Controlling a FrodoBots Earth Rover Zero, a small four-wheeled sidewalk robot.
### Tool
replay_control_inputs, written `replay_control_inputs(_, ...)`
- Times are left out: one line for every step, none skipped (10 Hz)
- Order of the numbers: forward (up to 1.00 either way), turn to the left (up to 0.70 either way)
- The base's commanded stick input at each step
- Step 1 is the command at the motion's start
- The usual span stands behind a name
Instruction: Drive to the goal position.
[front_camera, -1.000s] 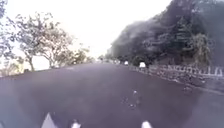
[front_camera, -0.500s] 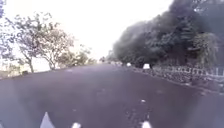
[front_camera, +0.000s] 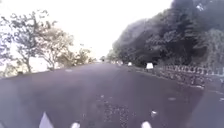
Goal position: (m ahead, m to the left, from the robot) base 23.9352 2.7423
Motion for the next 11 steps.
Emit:
replay_control_inputs(0.85, 0.0)
replay_control_inputs(0.85, 0.0)
replay_control_inputs(0.85, 0.0)
replay_control_inputs(0.85, 0.0)
replay_control_inputs(0.85, 0.0)
replay_control_inputs(0.85, 0.0)
replay_control_inputs(0.85, 0.0)
replay_control_inputs(0.85, -0.11)
replay_control_inputs(0.85, -0.06)
replay_control_inputs(0.85, -0.01)
replay_control_inputs(0.85, 0.0)
